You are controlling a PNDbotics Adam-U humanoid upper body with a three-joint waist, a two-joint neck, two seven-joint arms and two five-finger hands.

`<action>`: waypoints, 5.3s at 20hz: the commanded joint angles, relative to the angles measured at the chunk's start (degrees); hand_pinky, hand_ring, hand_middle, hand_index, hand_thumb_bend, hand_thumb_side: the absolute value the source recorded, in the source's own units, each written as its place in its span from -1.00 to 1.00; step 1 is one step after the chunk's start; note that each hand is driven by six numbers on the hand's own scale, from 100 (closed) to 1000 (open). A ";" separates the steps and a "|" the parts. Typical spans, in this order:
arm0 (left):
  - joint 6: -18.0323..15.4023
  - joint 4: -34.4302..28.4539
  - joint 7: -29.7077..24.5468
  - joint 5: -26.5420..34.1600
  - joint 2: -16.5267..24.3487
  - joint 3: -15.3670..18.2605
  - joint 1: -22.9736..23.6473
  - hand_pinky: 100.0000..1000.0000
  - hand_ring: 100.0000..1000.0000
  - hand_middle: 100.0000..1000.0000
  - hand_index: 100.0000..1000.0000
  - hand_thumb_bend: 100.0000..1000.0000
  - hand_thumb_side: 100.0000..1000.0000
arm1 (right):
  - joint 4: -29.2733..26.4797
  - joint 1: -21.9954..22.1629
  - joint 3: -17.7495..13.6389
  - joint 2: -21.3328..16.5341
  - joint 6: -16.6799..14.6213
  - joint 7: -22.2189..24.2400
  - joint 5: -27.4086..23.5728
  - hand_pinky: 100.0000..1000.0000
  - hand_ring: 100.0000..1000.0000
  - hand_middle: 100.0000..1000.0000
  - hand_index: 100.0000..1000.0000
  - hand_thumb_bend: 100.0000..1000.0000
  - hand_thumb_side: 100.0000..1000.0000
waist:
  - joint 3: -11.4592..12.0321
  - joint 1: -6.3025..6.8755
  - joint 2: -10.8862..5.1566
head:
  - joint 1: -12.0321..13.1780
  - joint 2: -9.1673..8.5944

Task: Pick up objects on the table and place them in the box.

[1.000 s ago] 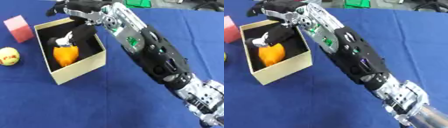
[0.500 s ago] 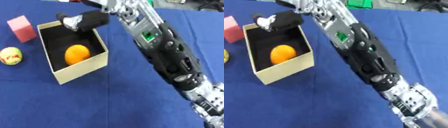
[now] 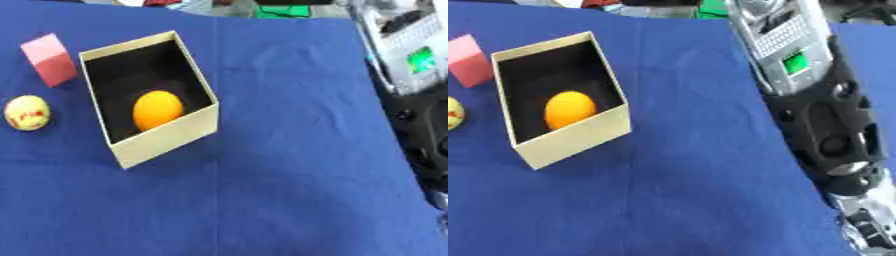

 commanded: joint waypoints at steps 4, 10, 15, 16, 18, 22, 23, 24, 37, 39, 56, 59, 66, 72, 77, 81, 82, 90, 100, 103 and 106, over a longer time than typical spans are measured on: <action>1.22 -0.90 -0.20 -0.45 2.91 0.35 -0.76 -0.13 0.40 0.24 0.60 -0.35 1.00 | -4.87 4.43 -5.20 -5.69 1.22 -6.61 -7.99 1.00 1.00 0.64 0.99 -1.00 0.24 | -0.93 0.66 -2.01 | 1.63 1.64; 3.00 -0.90 -0.59 -1.04 5.37 0.24 -0.97 -0.13 0.40 0.24 0.61 -0.34 1.00 | -4.93 10.77 -8.21 -8.32 -2.00 -11.16 -12.72 1.00 1.00 0.63 0.99 -1.00 0.26 | -2.31 1.19 -3.59 | 3.35 3.10; 5.54 -0.90 -1.96 -2.54 10.12 -0.63 -1.74 -0.14 0.40 0.25 0.61 -0.36 1.00 | -4.93 15.62 -10.30 -9.37 -4.67 -14.43 -16.50 1.00 1.00 0.62 1.00 -1.00 0.34 | -2.88 1.45 -4.68 | 4.19 3.77; 5.94 -0.90 -2.30 -2.84 11.17 -0.83 -1.89 -0.14 0.40 0.25 0.61 -0.36 1.00 | -4.93 16.55 -10.67 -9.56 -5.20 -15.06 -17.25 1.00 1.00 0.62 1.00 -1.00 0.35 | -3.00 1.43 -4.81 | 4.21 3.84; 6.94 -0.90 -2.91 -3.49 13.22 -1.06 -2.15 -0.14 0.41 0.25 0.62 -0.37 1.00 | -4.93 18.28 -11.27 -9.91 -6.42 -16.09 -18.73 1.00 1.00 0.61 1.00 -1.00 0.38 | -3.24 1.38 -4.98 | 4.32 3.93; 10.10 -0.90 -5.00 -6.26 17.28 -1.60 -3.46 -0.13 0.41 0.26 0.63 -0.37 1.00 | -4.93 21.13 -12.22 -10.73 -8.16 -17.21 -20.72 0.99 1.00 0.60 1.00 -1.00 0.44 | -3.49 1.23 -5.11 | 4.46 4.04; 11.13 -0.90 -5.99 -7.48 18.52 -1.83 -4.10 -0.13 0.42 0.26 0.63 -0.37 1.00 | -4.93 21.75 -12.53 -10.99 -8.40 -17.49 -20.90 0.99 1.00 0.60 1.00 -1.00 0.44 | -3.48 1.21 -5.19 | 4.49 4.14; 12.21 -0.90 -7.18 -8.92 19.76 -2.11 -4.76 -0.12 0.42 0.26 0.63 -0.37 1.00 | -4.93 22.24 -12.82 -11.20 -8.60 -17.79 -21.03 0.99 1.00 0.60 1.00 -1.00 0.43 | -3.46 1.22 -5.27 | 4.52 4.25; 14.73 6.44 -40.28 -24.97 31.48 -8.09 -12.16 0.10 0.51 0.36 0.68 -0.40 1.00 | -4.93 23.80 -14.01 -11.53 -9.40 -19.11 -21.78 0.99 1.00 0.61 1.00 -1.00 0.47 | -4.37 1.55 -5.87 | 3.31 4.03; 12.99 7.87 -44.97 -26.05 32.27 -8.73 -12.98 0.11 0.51 0.36 0.68 -0.41 1.00 | -4.93 23.81 -14.11 -11.64 -9.50 -19.19 -21.72 0.99 1.00 0.61 1.00 -1.00 0.46 | -4.59 1.55 -5.64 | 2.77 3.41; 11.38 9.95 -62.58 -30.83 33.81 -11.26 -12.09 0.32 0.60 0.48 0.75 1.00 0.97 | -4.93 24.00 -14.85 -12.13 -10.35 -19.83 -20.86 1.00 1.00 0.61 1.00 -1.00 0.54 | -4.80 1.23 -2.62 | 3.07 0.91; 11.09 9.96 -67.44 -31.53 33.83 -11.31 -12.04 0.36 0.62 0.49 0.76 1.00 0.86 | -4.93 24.07 -14.82 -12.02 -10.18 -19.78 -20.75 1.00 1.00 0.61 1.00 -1.00 0.55 | -4.65 1.20 -2.69 | 4.14 1.03; 11.60 10.03 -74.42 -32.52 33.54 -11.64 -12.13 0.39 0.64 0.53 0.81 1.00 0.60 | -4.93 24.13 -14.80 -11.62 -9.91 -19.70 -20.68 1.00 1.00 0.61 1.00 -1.00 0.56 | -4.54 1.14 -2.85 | 5.79 0.98; 13.24 11.91 -75.29 -32.84 32.87 -12.67 -13.02 0.38 0.64 0.52 0.86 0.57 0.37 | -4.93 24.18 -14.80 -11.36 -9.74 -19.39 -20.52 1.00 1.00 0.60 1.00 -1.00 0.56 | -4.44 1.03 -2.98 | 6.67 0.90; 15.29 13.43 -72.87 -34.21 32.21 -13.61 -13.74 0.39 0.65 0.56 0.87 0.29 0.41 | -4.93 24.19 -14.83 -11.11 -9.64 -19.25 -20.37 1.00 1.00 0.60 1.00 -1.00 0.57 | -4.58 0.91 -2.93 | 6.85 0.62; 15.85 15.27 -71.14 -37.06 31.31 -14.26 -14.82 0.41 0.66 0.60 0.86 0.08 0.39 | -4.93 24.24 -14.89 -10.87 -9.53 -19.28 -20.33 1.00 1.00 0.60 1.00 -1.00 0.59 | -4.75 0.81 -2.80 | 7.01 0.42; 15.73 15.84 -70.83 -37.81 31.07 -14.52 -15.11 0.42 0.66 0.60 0.86 0.05 0.35 | -4.93 24.24 -14.89 -10.80 -9.50 -19.27 -20.33 1.00 1.00 0.60 1.00 -1.00 0.59 | -4.78 0.80 -2.75 | 7.04 0.35; 13.60 20.30 -71.30 -39.68 29.84 -15.96 -16.79 0.42 0.65 0.64 0.87 -0.19 0.06 | -4.93 24.21 -15.01 -10.30 -8.97 -19.29 -20.16 1.00 1.00 0.60 1.00 -1.00 0.61 | -4.98 0.77 -2.37 | 7.27 0.03; 12.59 26.24 -71.05 -41.88 28.45 -16.67 -18.94 0.42 0.65 0.63 0.87 -0.35 0.00 | -4.93 23.66 -14.87 -9.60 -8.18 -19.04 -20.07 1.00 1.00 0.59 1.00 -1.00 0.61 | -5.23 0.72 -2.22 | 7.37 -0.36; 12.23 27.92 -70.59 -43.58 27.92 -16.92 -19.35 0.42 0.64 0.63 0.86 -0.45 -0.01 | -4.93 23.59 -14.82 -9.42 -8.07 -18.88 -20.03 1.00 1.00 0.59 1.00 -1.00 0.62 | -5.31 0.69 -2.11 | 7.43 -0.45; 12.17 29.38 -69.95 -44.31 27.26 -16.91 -19.78 0.40 0.63 0.62 0.85 -0.56 -0.01 | -4.93 23.61 -14.85 -9.29 -7.99 -18.79 -19.94 1.00 1.00 0.59 1.00 -1.00 0.62 | -5.41 0.63 -1.95 | 7.49 -0.54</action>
